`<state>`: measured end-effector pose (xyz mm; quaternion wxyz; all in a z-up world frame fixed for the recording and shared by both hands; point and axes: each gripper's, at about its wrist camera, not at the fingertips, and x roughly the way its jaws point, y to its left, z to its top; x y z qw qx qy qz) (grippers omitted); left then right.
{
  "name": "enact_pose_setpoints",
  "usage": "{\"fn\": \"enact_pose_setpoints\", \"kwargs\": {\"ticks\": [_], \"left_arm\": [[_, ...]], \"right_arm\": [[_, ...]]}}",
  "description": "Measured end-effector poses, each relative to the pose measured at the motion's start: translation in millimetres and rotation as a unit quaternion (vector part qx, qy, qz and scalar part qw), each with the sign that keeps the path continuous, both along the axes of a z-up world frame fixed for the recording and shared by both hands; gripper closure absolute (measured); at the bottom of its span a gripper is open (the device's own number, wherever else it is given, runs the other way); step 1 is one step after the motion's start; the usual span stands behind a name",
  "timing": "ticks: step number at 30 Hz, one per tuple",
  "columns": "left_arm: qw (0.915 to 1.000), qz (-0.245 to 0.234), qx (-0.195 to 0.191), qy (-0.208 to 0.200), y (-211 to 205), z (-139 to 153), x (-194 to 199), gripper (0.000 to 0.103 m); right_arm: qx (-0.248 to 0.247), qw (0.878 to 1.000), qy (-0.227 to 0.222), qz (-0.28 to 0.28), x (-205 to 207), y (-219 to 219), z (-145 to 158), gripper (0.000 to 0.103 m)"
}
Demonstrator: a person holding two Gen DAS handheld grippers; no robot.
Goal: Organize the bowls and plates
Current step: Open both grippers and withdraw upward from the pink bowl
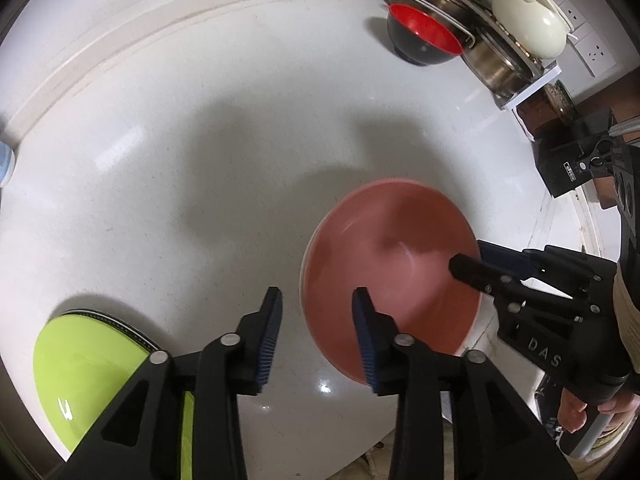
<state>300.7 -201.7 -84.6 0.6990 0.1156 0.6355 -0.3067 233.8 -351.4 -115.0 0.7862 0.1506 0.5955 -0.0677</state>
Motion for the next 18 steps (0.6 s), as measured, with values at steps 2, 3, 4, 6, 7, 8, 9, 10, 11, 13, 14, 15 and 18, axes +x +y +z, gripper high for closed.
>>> {"fn": "enact_pose_setpoints", "kwargs": {"ticks": [2, 3, 4, 6, 7, 8, 9, 10, 11, 13, 14, 15, 18], "left_arm": [[1.0, 0.001, -0.002, -0.003, -1, 2, 1, 0.062], [1.0, 0.003, -0.001, -0.006, -1, 4, 3, 0.061], [0.9999, 0.004, 0.0, -0.01, -2, 5, 4, 0.06], [0.9998, 0.006, -0.001, -0.021, -4, 9, 5, 0.056], [0.9997, 0.006, -0.001, -0.024, -5, 11, 6, 0.055], [0.9995, 0.005, -0.002, -0.03, -7, 13, 6, 0.054], [0.9993, 0.004, -0.003, -0.037, -9, 17, 7, 0.053], [0.9991, 0.003, -0.003, -0.042, -12, 19, 7, 0.053], [0.9988, 0.002, -0.004, -0.048, -14, 22, 8, 0.053], [0.9981, -0.002, -0.006, -0.062, -19, 28, 9, 0.049], [0.9976, -0.004, -0.007, -0.069, -20, 32, 10, 0.045], [0.997, -0.005, -0.01, -0.076, -23, 36, 12, 0.042], [0.9948, -0.008, -0.01, -0.101, -33, 46, 16, 0.037]], "right_arm": [[-0.006, 1.0, -0.006, 0.003, 0, 1, 4, 0.074], [-0.008, 1.0, -0.01, 0.003, 0, 0, 6, 0.073], [-0.01, 1.0, -0.016, 0.001, -1, -1, 9, 0.069], [-0.019, 0.999, -0.027, -0.003, -1, -3, 16, 0.066], [-0.024, 0.999, -0.031, -0.004, -1, -5, 19, 0.066], [-0.029, 0.999, -0.037, -0.007, -1, -6, 23, 0.066], [-0.031, 0.999, -0.043, -0.008, -1, -8, 27, 0.066], [-0.031, 0.998, -0.046, -0.009, -1, -9, 30, 0.066], [-0.031, 0.998, -0.051, -0.012, -1, -12, 33, 0.065], [-0.034, 0.997, -0.061, -0.017, -2, -16, 40, 0.065], [-0.036, 0.997, -0.064, -0.018, -3, -17, 42, 0.064], [-0.039, 0.997, -0.07, -0.021, -3, -20, 46, 0.064], [-0.048, 0.995, -0.082, -0.025, -4, -30, 54, 0.064]]}}
